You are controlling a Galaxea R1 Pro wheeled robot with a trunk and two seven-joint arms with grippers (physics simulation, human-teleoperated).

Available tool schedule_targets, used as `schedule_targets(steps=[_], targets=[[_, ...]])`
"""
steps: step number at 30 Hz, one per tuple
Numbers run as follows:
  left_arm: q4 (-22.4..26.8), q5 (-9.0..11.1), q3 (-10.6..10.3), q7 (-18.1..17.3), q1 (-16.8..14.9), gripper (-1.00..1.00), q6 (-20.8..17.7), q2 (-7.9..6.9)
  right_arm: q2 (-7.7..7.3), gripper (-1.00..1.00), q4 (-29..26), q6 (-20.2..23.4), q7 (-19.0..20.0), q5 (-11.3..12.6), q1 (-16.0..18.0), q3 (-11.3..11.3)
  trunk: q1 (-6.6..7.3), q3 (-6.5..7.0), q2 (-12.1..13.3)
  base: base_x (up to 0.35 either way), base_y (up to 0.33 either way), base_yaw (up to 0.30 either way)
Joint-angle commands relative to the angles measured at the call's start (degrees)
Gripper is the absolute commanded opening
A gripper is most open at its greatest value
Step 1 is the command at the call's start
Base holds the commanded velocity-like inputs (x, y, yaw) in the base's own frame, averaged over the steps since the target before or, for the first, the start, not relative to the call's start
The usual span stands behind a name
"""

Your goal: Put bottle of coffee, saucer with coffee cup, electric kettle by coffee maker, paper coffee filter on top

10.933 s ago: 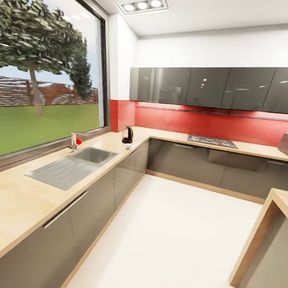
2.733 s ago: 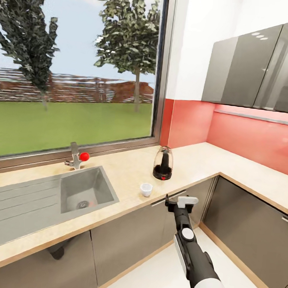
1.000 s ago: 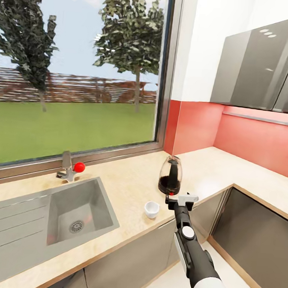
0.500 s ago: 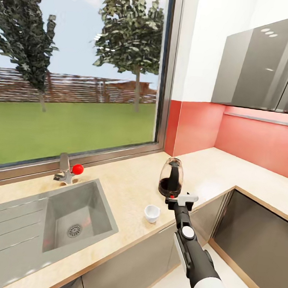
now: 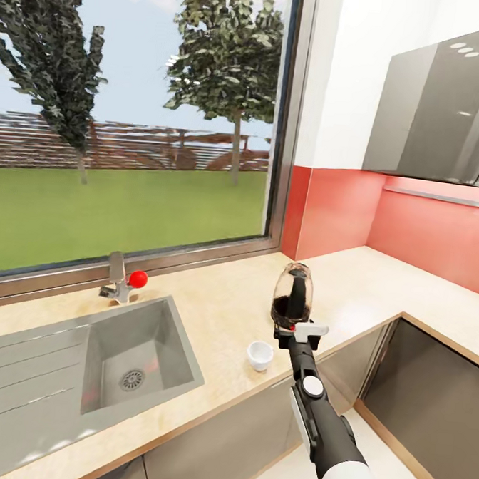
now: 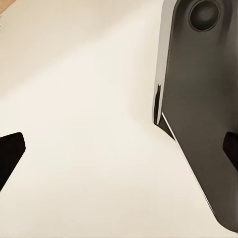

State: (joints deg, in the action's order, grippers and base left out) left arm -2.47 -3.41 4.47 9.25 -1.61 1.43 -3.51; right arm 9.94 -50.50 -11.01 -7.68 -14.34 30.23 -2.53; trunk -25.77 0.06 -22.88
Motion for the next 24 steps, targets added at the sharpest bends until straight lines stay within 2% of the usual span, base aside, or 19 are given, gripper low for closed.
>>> schedule_targets(steps=[1, 19, 24], targets=[[-0.17, -0.37, 0.45, 0.13, -0.06, 1.0, 0.15, -0.01, 0.06, 1.0, 0.06, -0.15, -0.15, -0.6, 0.02, -0.18, -0.02, -0.03, -0.04, 0.0, 0.0, 0.043], [-0.17, -0.19, 0.45, 0.16, -0.06, 1.0, 0.15, 0.0, 0.06, 1.0, 0.05, -0.15, -0.14, -0.6, 0.02, -0.27, -0.02, -0.06, -0.04, 0.032, -0.015, 0.005], [-0.17, -0.19, 0.45, 0.16, -0.06, 1.0, 0.14, 0.0, 0.06, 1.0, 0.05, -0.15, -0.14, -0.6, 0.0, -0.28, -0.02, -0.06, -0.04, 0.147, -0.102, 0.0]])
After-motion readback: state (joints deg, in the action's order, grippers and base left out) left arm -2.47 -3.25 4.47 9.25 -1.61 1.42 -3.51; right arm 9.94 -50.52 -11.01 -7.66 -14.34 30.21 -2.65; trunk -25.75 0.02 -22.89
